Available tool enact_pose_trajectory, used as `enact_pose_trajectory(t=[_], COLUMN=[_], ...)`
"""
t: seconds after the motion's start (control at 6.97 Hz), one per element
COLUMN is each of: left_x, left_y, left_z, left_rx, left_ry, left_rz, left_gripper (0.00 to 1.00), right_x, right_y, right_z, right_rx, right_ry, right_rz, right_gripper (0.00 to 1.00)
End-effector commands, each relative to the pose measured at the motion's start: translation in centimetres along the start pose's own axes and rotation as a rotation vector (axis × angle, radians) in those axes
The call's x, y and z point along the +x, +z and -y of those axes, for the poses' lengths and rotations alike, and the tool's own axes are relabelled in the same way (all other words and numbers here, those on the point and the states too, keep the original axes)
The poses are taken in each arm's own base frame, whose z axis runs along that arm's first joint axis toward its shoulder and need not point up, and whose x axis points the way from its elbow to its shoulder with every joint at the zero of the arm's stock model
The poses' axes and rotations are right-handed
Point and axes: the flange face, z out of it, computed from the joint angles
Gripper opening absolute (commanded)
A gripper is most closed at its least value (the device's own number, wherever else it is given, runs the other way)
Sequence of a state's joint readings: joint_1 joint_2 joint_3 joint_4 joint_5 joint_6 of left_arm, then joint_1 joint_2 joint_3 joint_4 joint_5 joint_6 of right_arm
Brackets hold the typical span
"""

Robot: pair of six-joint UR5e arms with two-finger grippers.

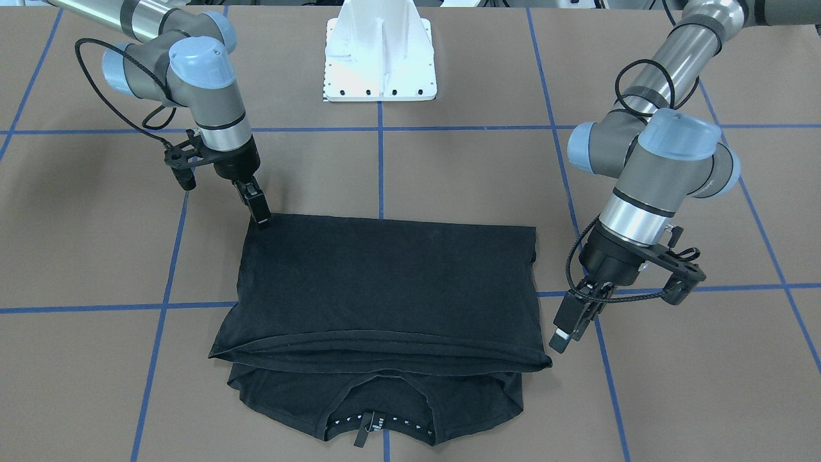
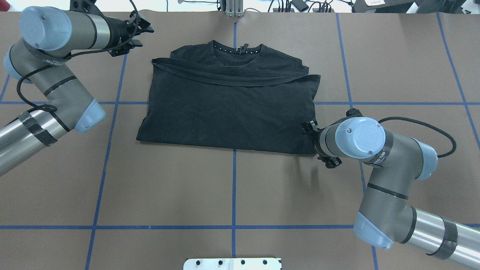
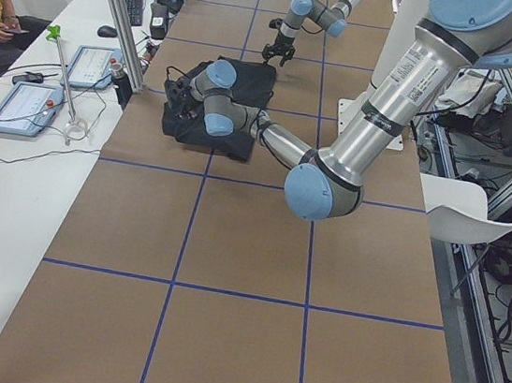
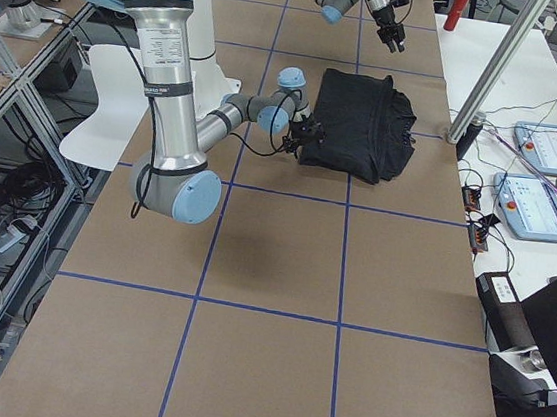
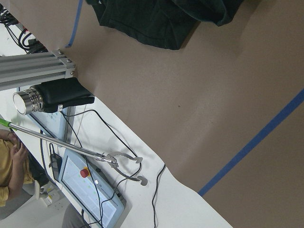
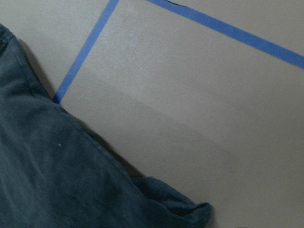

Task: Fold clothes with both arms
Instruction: 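Move the right gripper to the folded shirt's corner nearest the robot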

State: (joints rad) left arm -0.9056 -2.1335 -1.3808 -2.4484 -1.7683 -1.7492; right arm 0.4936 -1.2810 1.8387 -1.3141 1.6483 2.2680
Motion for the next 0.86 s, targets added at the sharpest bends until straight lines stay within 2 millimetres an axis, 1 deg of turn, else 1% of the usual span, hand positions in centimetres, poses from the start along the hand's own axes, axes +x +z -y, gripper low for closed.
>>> enact_pose_trajectory(t=[0.0, 0.14, 0.29, 0.43, 0.57, 0.72], left_x=[-0.5, -0.5, -0.9, -1.5, -1.6, -1.6], left_y=[0.0, 0.0, 0.1, 0.1, 0.2, 0.2], left_z=[0.2, 0.2, 0.3, 0.3, 0.3, 0.3], left_rx=[0.003, 0.005, 0.006, 0.007, 0.007, 0.007], left_ry=[0.007, 0.007, 0.007, 0.006, 0.006, 0.007], left_rz=[0.006, 0.005, 0.011, 0.019, 0.02, 0.02], left_gripper=[0.62, 0.62, 0.62, 0.62, 0.61, 0.61], right_x=[0.3, 0.8, 0.6, 0.8, 0.7, 0.3], right_y=[0.7, 1.5, 1.4, 1.6, 1.6, 1.4], right_z=[-0.5, -0.6, -0.8, -0.5, -0.6, -0.1], right_rx=[-0.001, 0.006, 0.004, 0.008, 0.009, 0.014], right_ry=[-0.016, -0.022, -0.022, -0.024, -0.024, -0.018], right_rz=[-0.011, -0.026, -0.024, -0.03, -0.026, -0.019], right_gripper=[0.91, 0.88, 0.83, 0.81, 0.71, 0.44])
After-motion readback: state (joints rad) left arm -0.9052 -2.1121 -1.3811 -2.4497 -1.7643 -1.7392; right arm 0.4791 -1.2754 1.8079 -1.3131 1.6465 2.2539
